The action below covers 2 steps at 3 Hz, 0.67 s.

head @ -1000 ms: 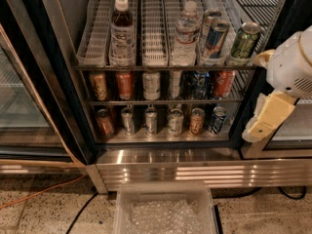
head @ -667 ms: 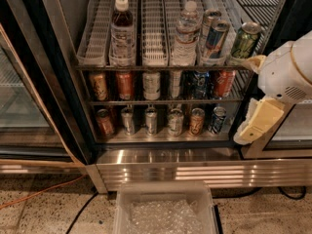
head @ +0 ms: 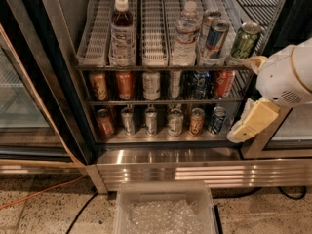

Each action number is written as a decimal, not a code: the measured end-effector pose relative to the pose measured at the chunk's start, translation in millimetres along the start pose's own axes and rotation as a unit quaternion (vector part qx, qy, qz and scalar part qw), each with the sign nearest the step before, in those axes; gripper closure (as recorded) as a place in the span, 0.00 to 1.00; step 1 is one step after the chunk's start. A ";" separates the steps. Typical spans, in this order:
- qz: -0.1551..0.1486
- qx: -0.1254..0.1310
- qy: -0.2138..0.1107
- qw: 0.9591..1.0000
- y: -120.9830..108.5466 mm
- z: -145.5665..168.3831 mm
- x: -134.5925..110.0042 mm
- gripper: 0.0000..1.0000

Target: Pick water bottle from top shelf of fridge

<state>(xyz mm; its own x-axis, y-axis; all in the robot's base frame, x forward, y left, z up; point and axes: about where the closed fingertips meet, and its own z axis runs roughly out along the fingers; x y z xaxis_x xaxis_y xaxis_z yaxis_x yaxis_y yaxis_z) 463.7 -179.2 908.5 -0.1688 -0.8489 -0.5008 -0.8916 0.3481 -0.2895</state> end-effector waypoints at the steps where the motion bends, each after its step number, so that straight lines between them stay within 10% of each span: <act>1: 0.093 0.027 -0.064 0.993 -19.5 19.9 -5.3 0.00; 2: 0.159 0.047 -0.100 0.981 -40.1 34.0 -11.4 0.00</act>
Offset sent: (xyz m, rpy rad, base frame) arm 0.0853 0.0083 -0.0176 0.4382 -0.0258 -0.3841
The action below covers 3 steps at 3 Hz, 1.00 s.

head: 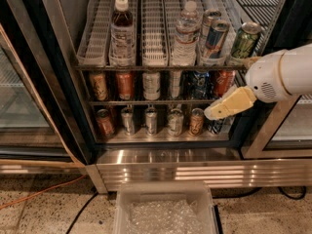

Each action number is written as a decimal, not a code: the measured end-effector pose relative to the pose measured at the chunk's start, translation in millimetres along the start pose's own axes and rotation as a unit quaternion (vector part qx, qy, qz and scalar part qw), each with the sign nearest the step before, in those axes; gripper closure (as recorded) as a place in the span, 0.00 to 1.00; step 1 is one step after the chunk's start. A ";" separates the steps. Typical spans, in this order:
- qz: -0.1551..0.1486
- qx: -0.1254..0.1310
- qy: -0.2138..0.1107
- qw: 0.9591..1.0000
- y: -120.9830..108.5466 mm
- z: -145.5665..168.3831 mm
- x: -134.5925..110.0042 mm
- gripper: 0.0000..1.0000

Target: Pick water bottle from top shelf of fridge

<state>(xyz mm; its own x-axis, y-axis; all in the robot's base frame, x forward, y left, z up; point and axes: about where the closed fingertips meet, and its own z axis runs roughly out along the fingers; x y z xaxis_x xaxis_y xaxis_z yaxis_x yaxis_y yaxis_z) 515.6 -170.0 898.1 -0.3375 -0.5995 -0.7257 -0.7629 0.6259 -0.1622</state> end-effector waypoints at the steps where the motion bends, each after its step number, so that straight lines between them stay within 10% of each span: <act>1: 0.036 0.019 -0.043 0.998 -11.9 11.9 -12.1 0.00; 3: 0.046 0.034 -0.071 0.996 -7.0 19.9 -23.9 0.00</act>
Offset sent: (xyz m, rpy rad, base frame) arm 0.0155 0.0047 -0.0001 0.0788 -0.0272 -0.0508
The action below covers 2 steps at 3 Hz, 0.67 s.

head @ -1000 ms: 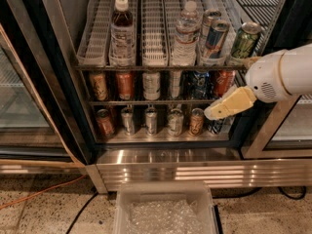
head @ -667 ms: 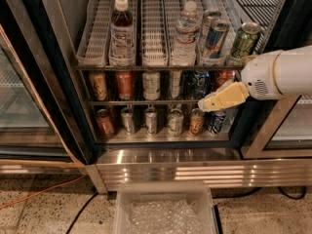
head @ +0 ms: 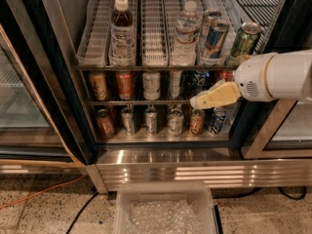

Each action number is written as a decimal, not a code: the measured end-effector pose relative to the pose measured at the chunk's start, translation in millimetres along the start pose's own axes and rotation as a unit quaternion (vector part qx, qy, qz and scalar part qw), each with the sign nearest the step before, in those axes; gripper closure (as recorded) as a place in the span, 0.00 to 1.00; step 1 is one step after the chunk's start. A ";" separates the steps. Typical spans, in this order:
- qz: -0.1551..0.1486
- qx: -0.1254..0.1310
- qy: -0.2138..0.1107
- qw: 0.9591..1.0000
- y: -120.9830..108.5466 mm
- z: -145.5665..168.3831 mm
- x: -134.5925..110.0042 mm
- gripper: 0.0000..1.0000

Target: Pick water bottle from top shelf of fridge

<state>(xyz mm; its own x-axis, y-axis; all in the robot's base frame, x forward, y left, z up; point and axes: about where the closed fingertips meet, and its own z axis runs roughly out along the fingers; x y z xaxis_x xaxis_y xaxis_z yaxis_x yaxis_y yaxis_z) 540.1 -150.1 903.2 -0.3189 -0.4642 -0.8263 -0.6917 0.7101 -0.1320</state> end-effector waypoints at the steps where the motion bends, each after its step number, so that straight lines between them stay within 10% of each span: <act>1: -0.009 0.034 -0.071 0.997 11.3 22.1 -29.2 0.00; 2: -0.009 0.066 -0.120 0.991 11.4 48.9 -48.6 0.00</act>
Offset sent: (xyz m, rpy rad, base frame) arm 0.0399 0.0616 0.0224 0.1223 -0.3154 -0.0712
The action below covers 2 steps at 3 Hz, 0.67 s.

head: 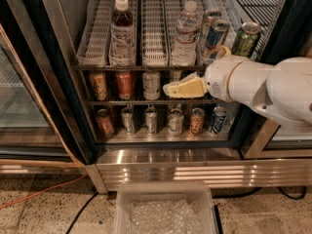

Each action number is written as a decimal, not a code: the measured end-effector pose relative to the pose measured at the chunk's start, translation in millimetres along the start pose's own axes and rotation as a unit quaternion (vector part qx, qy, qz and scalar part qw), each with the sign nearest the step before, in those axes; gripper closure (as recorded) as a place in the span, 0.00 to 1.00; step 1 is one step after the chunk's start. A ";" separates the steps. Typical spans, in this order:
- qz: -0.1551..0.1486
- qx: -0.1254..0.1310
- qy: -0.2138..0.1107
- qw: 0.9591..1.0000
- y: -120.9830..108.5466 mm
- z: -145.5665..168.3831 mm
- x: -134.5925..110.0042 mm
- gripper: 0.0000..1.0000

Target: Pick water bottle from top shelf of fridge

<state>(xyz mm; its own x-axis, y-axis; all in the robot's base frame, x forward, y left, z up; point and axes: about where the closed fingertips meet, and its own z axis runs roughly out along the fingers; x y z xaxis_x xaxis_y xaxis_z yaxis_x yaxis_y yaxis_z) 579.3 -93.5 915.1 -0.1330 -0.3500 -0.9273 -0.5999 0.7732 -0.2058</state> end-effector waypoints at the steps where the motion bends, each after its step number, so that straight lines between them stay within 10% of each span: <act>1: 0.000 0.006 -0.016 1.000 2.9 7.1 -7.2 0.09; 2: -0.001 0.006 -0.017 1.000 4.1 7.8 -8.6 0.00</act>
Offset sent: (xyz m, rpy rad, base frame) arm 0.0123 0.0155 0.0032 0.0470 -0.0637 -0.0174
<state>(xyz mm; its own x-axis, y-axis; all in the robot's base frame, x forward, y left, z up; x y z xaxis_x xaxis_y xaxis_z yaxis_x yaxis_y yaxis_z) 584.2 -83.2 919.9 -0.1048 -0.3341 -0.9367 -0.5909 0.7785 -0.2116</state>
